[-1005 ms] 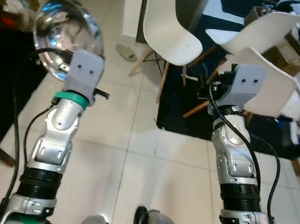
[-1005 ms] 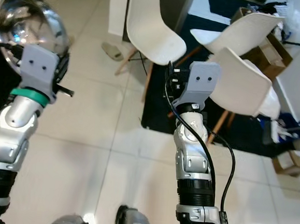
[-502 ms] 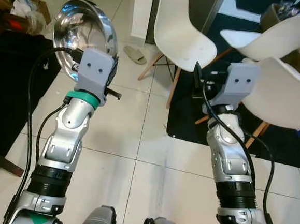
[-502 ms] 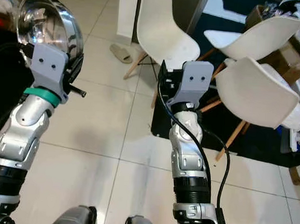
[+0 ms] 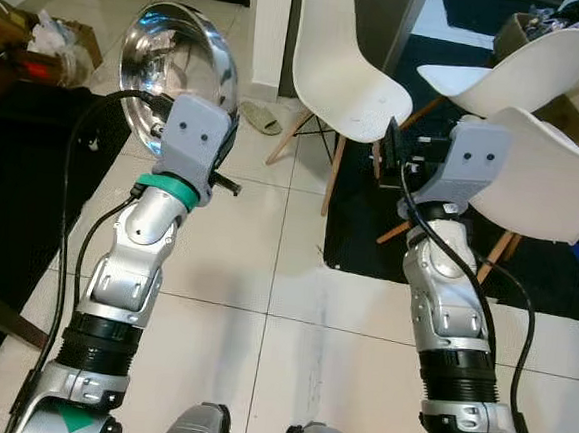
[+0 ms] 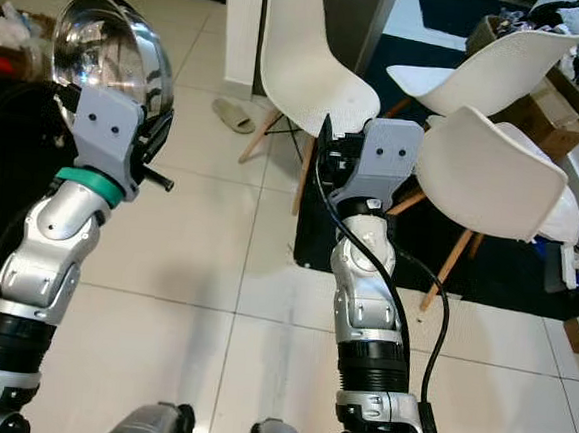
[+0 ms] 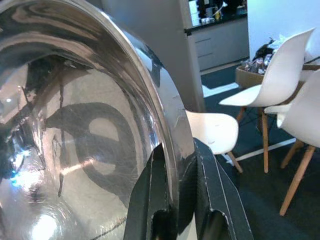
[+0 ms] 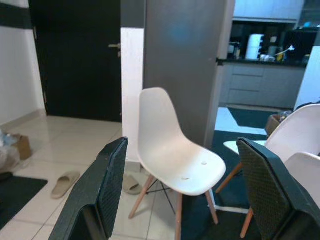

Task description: Setting the table

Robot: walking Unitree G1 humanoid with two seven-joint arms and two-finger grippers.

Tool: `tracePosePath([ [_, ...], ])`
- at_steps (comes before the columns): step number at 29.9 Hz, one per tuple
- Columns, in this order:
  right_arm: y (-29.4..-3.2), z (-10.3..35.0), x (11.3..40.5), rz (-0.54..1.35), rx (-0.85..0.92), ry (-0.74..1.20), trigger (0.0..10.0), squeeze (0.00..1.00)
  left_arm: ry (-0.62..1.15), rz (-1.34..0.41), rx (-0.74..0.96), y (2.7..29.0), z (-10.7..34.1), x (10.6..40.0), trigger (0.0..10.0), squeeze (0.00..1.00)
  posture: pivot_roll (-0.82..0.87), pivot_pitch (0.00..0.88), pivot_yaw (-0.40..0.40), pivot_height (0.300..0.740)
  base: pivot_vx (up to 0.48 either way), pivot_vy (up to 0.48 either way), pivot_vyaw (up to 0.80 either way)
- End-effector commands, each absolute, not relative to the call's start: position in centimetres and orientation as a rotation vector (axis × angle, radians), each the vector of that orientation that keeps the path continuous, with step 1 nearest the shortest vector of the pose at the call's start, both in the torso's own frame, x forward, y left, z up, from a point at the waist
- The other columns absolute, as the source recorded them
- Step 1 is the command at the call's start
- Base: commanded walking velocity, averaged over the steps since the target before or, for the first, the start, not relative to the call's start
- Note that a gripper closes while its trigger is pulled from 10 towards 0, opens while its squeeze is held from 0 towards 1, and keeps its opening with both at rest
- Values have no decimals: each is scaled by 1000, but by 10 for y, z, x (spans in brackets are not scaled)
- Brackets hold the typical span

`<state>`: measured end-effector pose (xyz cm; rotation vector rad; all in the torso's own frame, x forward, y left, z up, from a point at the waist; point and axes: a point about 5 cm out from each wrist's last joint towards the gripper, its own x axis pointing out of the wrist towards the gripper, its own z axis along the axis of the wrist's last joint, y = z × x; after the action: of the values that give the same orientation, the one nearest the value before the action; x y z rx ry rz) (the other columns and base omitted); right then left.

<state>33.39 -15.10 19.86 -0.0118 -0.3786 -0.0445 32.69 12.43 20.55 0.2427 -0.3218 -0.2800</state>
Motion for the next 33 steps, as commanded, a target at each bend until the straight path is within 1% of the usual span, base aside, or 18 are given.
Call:
tracePosePath([
  [1,-156,195,337,-84,-13,-357,10000,0,-325,-283,227,124,205,325,10000,0,55,0,21,740,0,0,800],
  [18,-153,200,338,-103,9,-379,10000,0,-305,-277,244,128,200,324,10000,0,53,0,35,740,0,0,800],
  [23,-154,201,337,-98,2,-381,10000,0,-307,-227,258,137,201,327,10000,0,52,0,23,740,0,0,800],
  [26,-159,204,336,-96,-15,-391,10000,0,-309,-172,283,147,201,331,10000,0,48,0,17,740,0,0,800],
  [33,-168,199,331,-106,-35,-380,10000,0,-289,-118,288,158,192,333,10000,0,34,0,11,740,0,0,800],
])
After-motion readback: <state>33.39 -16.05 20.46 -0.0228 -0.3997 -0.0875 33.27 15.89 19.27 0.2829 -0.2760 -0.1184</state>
